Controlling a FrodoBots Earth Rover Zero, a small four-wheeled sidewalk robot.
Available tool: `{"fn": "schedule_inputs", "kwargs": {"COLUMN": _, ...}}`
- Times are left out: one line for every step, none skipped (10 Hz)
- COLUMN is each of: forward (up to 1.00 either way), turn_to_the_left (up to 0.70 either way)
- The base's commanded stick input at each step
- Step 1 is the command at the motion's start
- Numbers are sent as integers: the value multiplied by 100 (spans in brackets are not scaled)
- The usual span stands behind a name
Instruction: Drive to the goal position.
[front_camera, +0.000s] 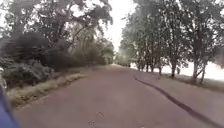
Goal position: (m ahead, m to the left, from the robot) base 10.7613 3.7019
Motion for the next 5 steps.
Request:
{"fn": "schedule_inputs", "kwargs": {"forward": 70, "turn_to_the_left": 1}}
{"fn": "schedule_inputs", "kwargs": {"forward": 70, "turn_to_the_left": 1}}
{"fn": "schedule_inputs", "kwargs": {"forward": 70, "turn_to_the_left": 1}}
{"fn": "schedule_inputs", "kwargs": {"forward": 70, "turn_to_the_left": 0}}
{"fn": "schedule_inputs", "kwargs": {"forward": 70, "turn_to_the_left": 0}}
